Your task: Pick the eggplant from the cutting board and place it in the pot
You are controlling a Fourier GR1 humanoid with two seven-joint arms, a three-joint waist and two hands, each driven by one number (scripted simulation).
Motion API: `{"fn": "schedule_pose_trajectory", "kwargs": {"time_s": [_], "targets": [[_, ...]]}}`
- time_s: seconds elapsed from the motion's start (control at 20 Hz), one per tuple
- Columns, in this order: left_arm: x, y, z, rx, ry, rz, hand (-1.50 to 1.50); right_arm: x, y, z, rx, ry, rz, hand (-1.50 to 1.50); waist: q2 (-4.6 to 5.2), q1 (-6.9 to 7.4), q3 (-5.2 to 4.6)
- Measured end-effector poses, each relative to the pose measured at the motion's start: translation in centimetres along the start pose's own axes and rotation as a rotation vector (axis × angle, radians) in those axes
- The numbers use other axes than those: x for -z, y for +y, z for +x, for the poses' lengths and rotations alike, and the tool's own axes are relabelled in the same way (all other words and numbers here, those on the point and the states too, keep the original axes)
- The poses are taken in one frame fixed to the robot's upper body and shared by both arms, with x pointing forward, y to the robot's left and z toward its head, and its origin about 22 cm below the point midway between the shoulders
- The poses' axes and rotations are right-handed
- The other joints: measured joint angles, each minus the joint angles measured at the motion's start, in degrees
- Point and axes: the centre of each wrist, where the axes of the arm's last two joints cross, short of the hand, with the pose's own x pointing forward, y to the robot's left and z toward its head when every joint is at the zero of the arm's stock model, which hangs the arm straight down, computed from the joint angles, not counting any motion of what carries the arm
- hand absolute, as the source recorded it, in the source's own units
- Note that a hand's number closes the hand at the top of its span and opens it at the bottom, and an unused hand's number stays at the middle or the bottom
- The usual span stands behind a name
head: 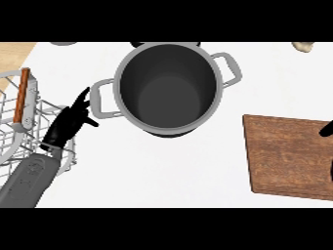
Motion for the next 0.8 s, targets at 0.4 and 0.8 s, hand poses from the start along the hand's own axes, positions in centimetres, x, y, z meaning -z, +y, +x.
{"fn": "schedule_pose_trajectory", "kwargs": {"time_s": [0.4, 0.8], "targets": [[-0.1, 0.6, -0.4, -0.007, 0.03, 0.016, 0.0, 1.1, 1.8, 1.0, -0.055, 0.045, 0.03, -1.5, -0.23, -1.34, -0.03], [-0.4, 0.7, -0.7, -0.008, 0.034, 0.007, 0.0, 1.9, 2.6, 1.2, -0.095, 0.078, 0.03, -1.5, -0.2, -1.76, 0.01]]}}
